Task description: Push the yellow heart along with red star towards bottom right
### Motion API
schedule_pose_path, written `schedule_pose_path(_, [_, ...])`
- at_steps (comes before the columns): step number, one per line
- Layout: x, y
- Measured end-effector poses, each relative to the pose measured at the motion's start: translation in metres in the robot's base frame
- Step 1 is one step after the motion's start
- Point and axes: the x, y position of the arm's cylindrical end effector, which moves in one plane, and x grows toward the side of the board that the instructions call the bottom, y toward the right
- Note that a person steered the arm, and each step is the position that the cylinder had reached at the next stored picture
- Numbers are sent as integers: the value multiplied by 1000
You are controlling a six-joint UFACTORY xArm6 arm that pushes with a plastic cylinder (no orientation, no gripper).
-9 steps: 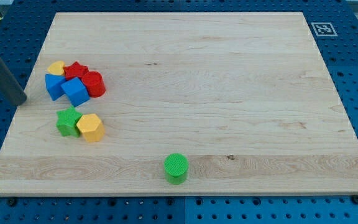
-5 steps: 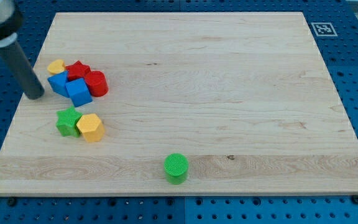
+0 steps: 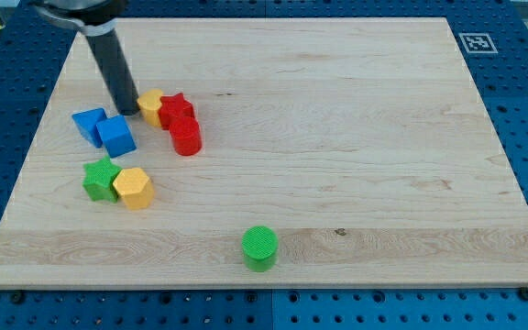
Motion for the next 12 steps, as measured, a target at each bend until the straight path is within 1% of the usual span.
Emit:
schedule_pose_path(1, [6, 33])
schedule_pose_path(6, [37, 244])
schedule_pose_path(7, [25, 277])
schedule_pose_path(8, [25, 312])
schedule_pose_path(9, [25, 337])
schedule_pose_path(10, [26, 347])
schedule_pose_path(12, [54, 349])
